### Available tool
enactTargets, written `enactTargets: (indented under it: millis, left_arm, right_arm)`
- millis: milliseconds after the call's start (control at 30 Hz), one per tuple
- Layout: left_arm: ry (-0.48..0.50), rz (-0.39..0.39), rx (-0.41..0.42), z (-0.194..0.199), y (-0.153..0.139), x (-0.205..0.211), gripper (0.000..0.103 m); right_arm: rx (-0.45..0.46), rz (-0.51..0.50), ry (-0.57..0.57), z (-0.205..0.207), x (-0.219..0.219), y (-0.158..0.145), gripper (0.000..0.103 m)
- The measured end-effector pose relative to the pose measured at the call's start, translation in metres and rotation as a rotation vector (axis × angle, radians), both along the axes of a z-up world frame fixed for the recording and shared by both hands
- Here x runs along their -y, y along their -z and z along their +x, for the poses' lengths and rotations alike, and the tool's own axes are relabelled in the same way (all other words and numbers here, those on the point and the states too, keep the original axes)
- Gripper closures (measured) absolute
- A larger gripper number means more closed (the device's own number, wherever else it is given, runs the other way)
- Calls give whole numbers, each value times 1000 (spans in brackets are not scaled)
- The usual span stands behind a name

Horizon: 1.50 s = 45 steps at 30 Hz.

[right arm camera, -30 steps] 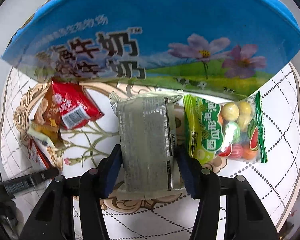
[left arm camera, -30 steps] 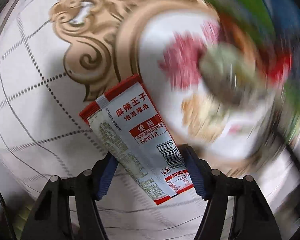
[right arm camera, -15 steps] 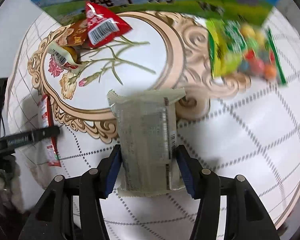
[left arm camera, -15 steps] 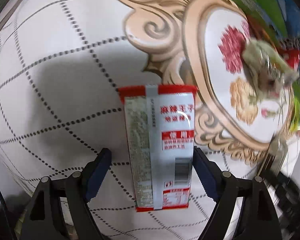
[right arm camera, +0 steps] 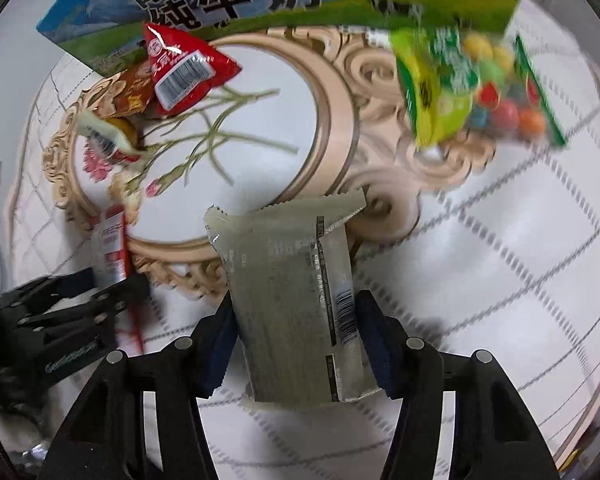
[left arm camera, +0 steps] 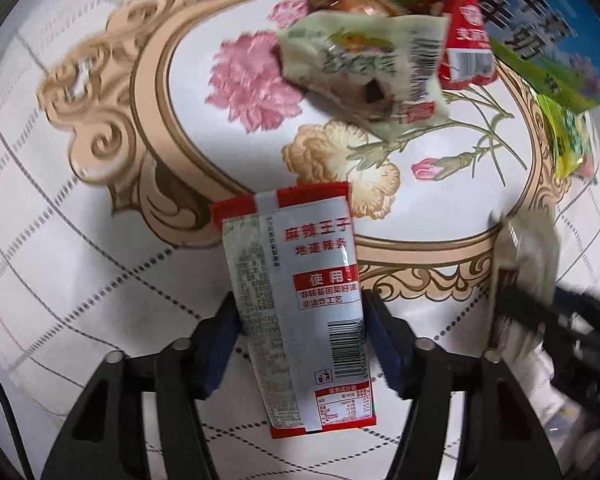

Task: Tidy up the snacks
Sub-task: 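Carry both packs into the box and open both tools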

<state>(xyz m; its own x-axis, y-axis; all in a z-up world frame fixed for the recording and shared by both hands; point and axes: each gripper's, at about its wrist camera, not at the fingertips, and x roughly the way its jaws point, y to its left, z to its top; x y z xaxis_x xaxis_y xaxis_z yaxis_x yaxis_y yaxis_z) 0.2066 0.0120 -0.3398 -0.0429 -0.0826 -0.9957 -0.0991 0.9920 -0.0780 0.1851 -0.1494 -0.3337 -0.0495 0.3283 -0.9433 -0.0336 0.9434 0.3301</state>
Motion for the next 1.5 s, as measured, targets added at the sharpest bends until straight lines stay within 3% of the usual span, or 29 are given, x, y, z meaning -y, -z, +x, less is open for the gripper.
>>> enactTargets:
  millis: [67,167,300,500,633,867,1000,1133,1300,1500]
  left_arm:
    - [-43,-37,-15,-3,3,-4,37]
    - [-51,-24,-18,0,3,-3,37]
    - [-22,41,0,-10,3,0,55]
    - [1,43,29,-7,-23,4,60]
    - [50,53,97,-2,-55,14,60]
    - [96,-54,222,20,-135,33,60]
    - [125,-137,294,54,-183,41,60]
    - [140,-189,339,104,-220,55,60]
    - [107,-245,299,184,-206,68,60]
    - [130,-270,188,248,-175,93,60]
  right_arm:
    - [-24,11,10,-5,-1,3,43]
    - [-15,-14,9,-15,0,7,42]
    - [44,-85,-31,-18,-18,14,43]
    - [98,-100,-31,-34,-32,8,46]
    - [114,-54,-4,-42,-15,-12,46]
    - [225,72,53,-22,-8,-88,46]
    - [323,131,86,7,8,-142,46]
    - [415,113,97,43,49,-184,46]
    - [467,30,123,101,71,-201,46]
    - [435,-46,132,156,87,-186,46]
